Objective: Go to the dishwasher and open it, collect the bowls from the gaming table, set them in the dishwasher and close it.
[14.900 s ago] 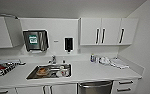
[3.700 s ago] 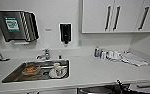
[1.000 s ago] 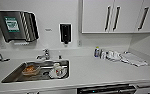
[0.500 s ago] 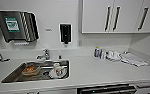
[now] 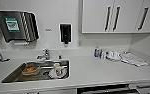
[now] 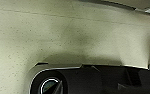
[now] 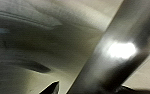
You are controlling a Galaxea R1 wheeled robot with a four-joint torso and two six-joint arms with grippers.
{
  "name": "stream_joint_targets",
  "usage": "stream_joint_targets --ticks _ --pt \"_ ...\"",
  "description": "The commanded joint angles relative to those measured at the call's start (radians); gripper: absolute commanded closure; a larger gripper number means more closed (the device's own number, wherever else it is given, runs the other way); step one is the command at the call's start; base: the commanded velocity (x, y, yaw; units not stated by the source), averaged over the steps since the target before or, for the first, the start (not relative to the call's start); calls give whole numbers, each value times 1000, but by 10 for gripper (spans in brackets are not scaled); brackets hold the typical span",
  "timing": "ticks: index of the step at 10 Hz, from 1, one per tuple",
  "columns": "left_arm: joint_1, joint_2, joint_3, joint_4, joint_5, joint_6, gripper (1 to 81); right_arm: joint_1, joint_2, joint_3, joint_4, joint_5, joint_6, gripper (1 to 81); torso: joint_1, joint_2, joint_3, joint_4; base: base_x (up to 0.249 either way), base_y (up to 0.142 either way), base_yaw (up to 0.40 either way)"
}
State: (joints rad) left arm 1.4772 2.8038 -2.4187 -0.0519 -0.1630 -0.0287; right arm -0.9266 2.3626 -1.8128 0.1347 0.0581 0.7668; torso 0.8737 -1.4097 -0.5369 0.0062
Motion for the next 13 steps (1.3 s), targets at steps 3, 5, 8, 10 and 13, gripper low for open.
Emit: stream_joint_targets --ticks 3,5,8,10,13 --pt "-51 -13 6 10 39 1 10 -48 -23 43 -56 -215 -132 10 0 0 0 0 0 0 0" --pt "-51 -12 10 14 45 9 10 -67 -17 46 -61 -208 -138 10 0 0 0 -1 0 0 0" --pt "-51 -9 12 4 40 6 10 -84 2 35 -84 -204 -138 10 -2 -1 0 -2 0 0 0" --pt "-51 -6 12 4 39 6 10 -93 5 32 -89 -204 -138 10 -2 -1 0 -3 0 0 0" --pt "-51 -4 12 3 39 6 10 -102 20 12 -101 -204 -138 10 -2 -1 1 -3 0 0 0"
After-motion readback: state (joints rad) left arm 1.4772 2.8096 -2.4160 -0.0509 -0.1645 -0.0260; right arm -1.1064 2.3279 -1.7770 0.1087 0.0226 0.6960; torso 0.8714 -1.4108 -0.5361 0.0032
